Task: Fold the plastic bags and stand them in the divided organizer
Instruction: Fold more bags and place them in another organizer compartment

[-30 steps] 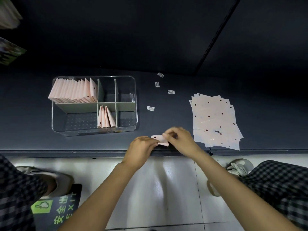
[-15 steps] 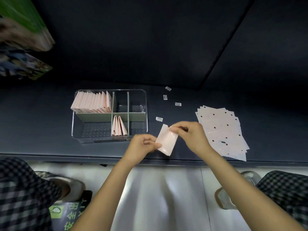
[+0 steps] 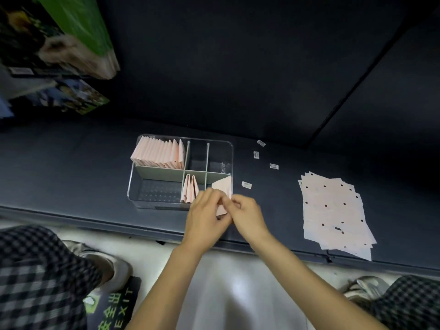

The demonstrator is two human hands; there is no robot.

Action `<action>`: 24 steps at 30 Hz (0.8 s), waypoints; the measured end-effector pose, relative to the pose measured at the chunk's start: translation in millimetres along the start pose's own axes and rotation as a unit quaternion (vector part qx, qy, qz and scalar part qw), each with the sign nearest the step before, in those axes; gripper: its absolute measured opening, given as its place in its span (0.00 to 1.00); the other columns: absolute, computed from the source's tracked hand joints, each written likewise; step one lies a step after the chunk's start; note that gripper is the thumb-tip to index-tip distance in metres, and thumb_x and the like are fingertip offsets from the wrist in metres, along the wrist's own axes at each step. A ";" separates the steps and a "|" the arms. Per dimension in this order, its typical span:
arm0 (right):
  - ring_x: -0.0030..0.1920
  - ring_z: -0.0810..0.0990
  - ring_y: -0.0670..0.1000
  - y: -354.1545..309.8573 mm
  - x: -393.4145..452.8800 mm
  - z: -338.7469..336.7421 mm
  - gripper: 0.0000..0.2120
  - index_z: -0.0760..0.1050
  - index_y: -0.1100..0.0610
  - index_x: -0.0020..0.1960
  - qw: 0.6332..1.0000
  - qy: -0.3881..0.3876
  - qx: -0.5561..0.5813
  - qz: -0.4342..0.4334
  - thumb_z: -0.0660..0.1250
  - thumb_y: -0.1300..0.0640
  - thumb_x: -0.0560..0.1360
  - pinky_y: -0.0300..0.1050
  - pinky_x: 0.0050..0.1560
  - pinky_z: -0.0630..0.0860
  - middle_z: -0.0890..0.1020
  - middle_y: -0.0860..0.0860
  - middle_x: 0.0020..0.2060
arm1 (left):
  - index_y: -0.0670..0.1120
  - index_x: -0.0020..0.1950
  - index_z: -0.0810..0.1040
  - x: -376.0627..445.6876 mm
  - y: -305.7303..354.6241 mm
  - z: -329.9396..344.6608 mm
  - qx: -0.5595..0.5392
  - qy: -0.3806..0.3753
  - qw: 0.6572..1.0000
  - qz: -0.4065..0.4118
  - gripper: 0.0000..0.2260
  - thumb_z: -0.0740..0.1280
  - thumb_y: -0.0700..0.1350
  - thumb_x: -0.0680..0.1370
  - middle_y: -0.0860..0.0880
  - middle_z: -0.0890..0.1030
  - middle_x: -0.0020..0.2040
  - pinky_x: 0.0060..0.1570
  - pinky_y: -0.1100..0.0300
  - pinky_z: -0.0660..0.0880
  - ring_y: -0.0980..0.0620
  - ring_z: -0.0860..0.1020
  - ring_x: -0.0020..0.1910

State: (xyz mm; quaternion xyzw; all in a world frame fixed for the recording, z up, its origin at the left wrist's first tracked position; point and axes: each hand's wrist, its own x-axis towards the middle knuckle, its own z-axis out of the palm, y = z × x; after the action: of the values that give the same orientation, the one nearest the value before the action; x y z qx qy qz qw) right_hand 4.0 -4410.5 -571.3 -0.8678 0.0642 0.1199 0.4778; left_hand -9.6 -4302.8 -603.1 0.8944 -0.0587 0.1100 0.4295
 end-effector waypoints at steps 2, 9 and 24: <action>0.34 0.69 0.52 -1.3 12.2 2.4 0.14 0.74 0.71 0.43 1.000 0.004 0.019 0.020 0.62 0.58 0.77 0.46 0.35 0.68 0.73 0.59 0.32 | 0.50 0.49 0.74 2.6 -13.8 -7.0 -0.022 -0.014 1.000 -0.010 0.11 0.72 0.48 0.70 0.57 0.72 0.45 0.44 0.63 0.66 0.57 0.68 0.45; 0.37 0.82 0.50 -5.2 44.4 1.1 0.03 0.66 0.58 0.50 1.000 0.002 -0.023 0.017 0.56 0.58 0.80 0.50 0.44 0.81 0.81 0.55 0.43 | 0.48 0.56 0.78 16.4 -52.7 -7.2 0.189 0.013 0.980 -0.069 0.10 0.61 0.48 0.80 0.46 0.72 0.50 0.46 0.52 0.67 0.45 0.70 0.49; 0.49 0.79 0.63 -22.7 73.3 67.7 0.09 0.75 0.62 0.49 0.958 0.032 -0.286 -0.014 0.60 0.58 0.74 0.48 0.45 0.74 0.81 0.61 0.47 | 0.48 0.50 0.81 17.7 -82.1 -8.0 0.183 0.055 0.970 -0.153 0.05 0.69 0.44 0.75 0.45 0.74 0.51 0.52 0.49 0.65 0.44 0.72 0.51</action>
State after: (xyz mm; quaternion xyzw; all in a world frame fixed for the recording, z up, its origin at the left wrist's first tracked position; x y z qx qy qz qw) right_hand 69.8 -4340.9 -607.4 -0.9724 0.0304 0.0988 0.2094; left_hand 22.7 -4245.5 -655.9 0.9487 0.1238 0.1014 0.2726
